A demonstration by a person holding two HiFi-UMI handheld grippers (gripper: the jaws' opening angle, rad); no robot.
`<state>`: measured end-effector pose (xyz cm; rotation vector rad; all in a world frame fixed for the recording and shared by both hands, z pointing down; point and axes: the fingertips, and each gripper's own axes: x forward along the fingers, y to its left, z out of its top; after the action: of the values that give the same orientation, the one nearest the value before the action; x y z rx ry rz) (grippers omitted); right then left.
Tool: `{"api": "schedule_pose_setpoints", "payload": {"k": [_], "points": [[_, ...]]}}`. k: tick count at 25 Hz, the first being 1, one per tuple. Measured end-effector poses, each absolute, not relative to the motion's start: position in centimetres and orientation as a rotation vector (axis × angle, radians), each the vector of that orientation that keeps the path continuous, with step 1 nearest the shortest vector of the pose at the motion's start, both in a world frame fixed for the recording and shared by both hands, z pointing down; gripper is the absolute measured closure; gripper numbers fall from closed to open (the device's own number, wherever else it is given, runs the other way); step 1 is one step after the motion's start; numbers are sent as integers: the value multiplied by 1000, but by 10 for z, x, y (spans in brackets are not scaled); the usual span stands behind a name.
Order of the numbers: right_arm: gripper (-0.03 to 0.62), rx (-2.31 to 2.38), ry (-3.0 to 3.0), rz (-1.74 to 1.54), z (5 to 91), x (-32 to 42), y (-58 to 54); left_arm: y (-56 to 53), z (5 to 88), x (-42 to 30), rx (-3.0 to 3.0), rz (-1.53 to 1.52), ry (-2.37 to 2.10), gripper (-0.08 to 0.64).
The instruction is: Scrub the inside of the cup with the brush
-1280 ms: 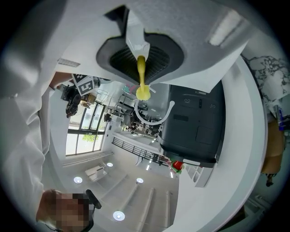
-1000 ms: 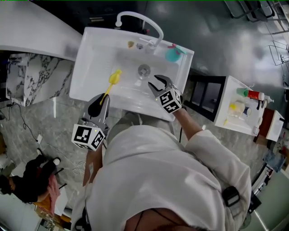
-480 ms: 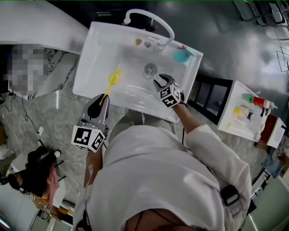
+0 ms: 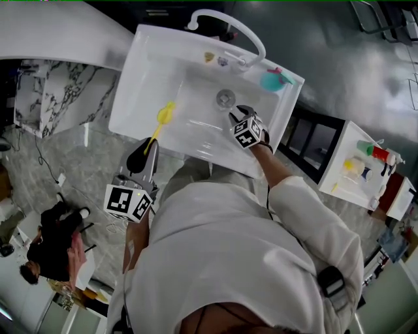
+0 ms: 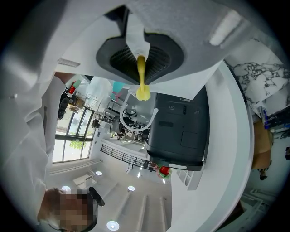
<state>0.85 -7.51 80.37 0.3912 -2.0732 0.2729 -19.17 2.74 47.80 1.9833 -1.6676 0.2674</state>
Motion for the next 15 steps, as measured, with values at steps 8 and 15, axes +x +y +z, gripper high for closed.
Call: {"api": "schedule_pose_setpoints", "payload": {"k": [8, 15], "points": [[453, 361, -2011, 305, 842, 8, -83, 32, 486, -198, 1938, 299, -1673, 518], [460, 332, -1971, 313, 865, 4, -80, 35, 489, -202, 1913, 313, -1677, 518]]}}
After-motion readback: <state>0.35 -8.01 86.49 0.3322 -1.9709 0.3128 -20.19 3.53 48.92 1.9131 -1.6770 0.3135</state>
